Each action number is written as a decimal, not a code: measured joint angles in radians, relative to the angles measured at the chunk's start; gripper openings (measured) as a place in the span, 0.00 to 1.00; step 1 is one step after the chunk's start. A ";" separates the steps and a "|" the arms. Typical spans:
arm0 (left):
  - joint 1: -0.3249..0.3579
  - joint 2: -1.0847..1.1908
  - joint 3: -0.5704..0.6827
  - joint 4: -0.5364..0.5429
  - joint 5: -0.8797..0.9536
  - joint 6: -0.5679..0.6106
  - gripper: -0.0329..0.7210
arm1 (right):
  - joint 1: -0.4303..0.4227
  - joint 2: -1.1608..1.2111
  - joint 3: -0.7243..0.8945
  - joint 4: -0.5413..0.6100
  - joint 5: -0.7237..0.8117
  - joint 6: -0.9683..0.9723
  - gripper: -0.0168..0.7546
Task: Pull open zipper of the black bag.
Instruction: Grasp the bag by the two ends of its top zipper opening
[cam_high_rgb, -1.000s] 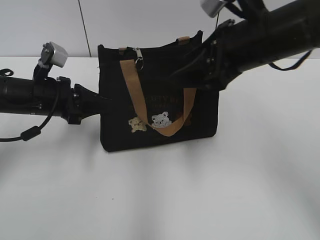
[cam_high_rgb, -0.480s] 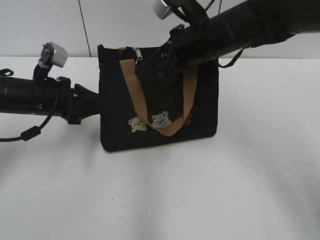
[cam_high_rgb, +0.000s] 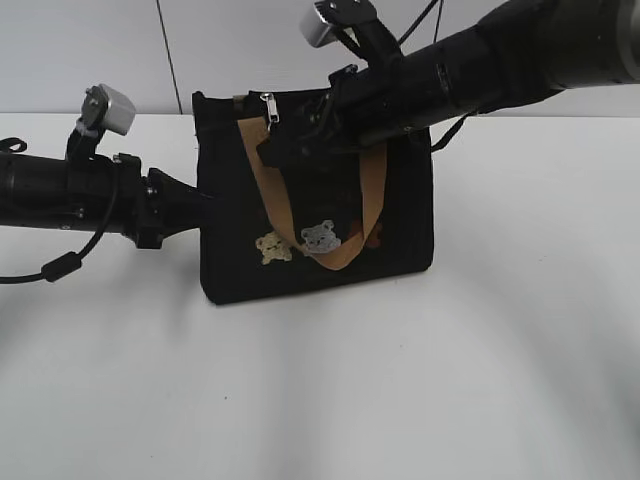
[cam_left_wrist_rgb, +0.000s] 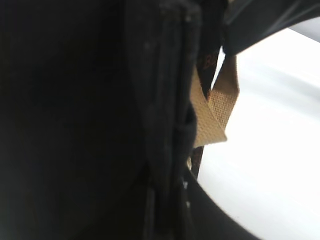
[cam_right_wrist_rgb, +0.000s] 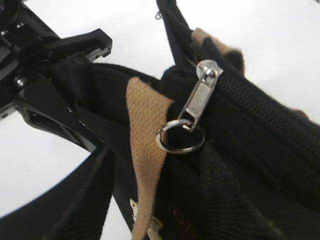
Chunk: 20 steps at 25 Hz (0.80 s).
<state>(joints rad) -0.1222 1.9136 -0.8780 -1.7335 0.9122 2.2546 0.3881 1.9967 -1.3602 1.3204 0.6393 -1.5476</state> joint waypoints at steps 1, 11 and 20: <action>0.000 0.000 0.000 0.000 0.000 0.000 0.09 | 0.000 0.003 0.000 0.024 0.000 -0.015 0.58; 0.001 0.000 0.000 -0.006 -0.001 -0.001 0.09 | 0.000 0.014 -0.001 0.122 0.001 -0.070 0.58; 0.001 0.000 0.000 -0.006 -0.006 -0.001 0.09 | 0.000 0.039 -0.002 0.153 0.001 -0.079 0.58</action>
<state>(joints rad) -0.1213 1.9136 -0.8780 -1.7391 0.9058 2.2534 0.3881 2.0353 -1.3620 1.4730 0.6404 -1.6264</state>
